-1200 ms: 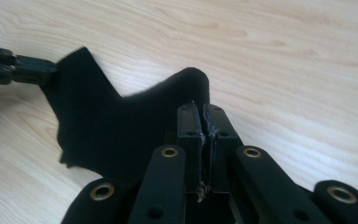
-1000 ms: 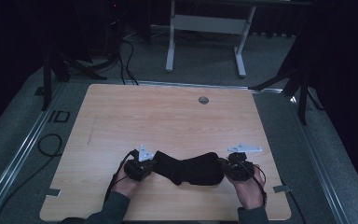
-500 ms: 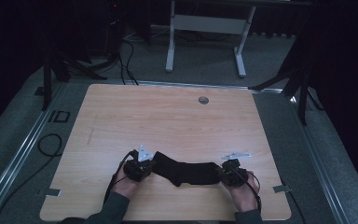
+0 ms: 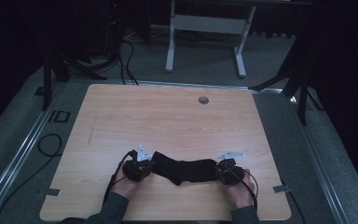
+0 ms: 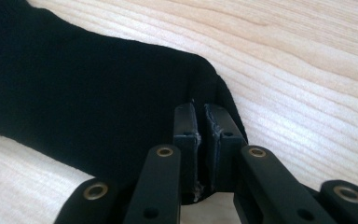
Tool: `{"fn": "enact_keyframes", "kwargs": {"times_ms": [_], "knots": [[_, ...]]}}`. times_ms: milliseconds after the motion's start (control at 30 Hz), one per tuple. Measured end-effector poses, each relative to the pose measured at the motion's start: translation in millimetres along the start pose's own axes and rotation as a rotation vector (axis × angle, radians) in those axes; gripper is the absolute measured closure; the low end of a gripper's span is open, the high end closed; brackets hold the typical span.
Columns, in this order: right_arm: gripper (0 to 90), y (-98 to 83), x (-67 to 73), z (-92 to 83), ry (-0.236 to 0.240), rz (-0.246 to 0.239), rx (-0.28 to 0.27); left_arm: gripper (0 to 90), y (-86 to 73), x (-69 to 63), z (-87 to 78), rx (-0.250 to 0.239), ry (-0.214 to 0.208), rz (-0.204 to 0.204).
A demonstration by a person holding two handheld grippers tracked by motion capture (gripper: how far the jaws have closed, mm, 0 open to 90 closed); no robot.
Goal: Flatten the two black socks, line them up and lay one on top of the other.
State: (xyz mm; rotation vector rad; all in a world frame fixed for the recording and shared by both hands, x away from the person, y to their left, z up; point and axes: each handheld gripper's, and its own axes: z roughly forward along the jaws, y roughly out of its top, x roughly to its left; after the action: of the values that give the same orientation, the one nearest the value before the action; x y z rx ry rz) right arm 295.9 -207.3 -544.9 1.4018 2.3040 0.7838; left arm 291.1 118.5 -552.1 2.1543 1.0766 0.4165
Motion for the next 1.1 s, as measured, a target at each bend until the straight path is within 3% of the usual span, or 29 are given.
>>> {"fn": "enact_keyframes", "kwargs": {"times_ms": [300, 433, 600, 700, 833, 933, 1100], "knots": [[81.5, 10.2, -6.8, 11.1, -0.001, 0.006, -0.032, 85.4, -0.1, 1.0, -0.6, -0.001, 0.004, -0.011], [70.6, 13.3, -8.3, 12.9, 0.006, 0.018, -0.049, 84.9, 0.3, -1.0, -0.8, -0.009, 0.017, -0.016], [56.3, 16.1, -7.4, 5.0, 0.051, 0.018, -0.099, 79.6, 1.0, -2.0, -2.8, -0.026, 0.01, -0.02], [54.2, 17.0, -7.1, 1.2, 0.066, 0.01, -0.122, 71.4, 1.7, -1.5, -4.6, -0.04, -0.001, -0.026], [51.1, 19.5, -10.7, -10.9, 0.102, 0.026, -0.183, 64.0, 4.0, 1.5, -11.2, -0.096, -0.024, -0.041], [49.6, 20.0, -14.4, -15.1, 0.094, 0.027, -0.202, 61.5, 4.3, 6.0, -15.2, -0.127, -0.015, -0.057], [49.1, 17.6, -31.5, -22.7, 0.071, 0.073, -0.232, 59.2, 3.1, 16.7, -20.7, -0.15, 0.001, -0.095]]}}
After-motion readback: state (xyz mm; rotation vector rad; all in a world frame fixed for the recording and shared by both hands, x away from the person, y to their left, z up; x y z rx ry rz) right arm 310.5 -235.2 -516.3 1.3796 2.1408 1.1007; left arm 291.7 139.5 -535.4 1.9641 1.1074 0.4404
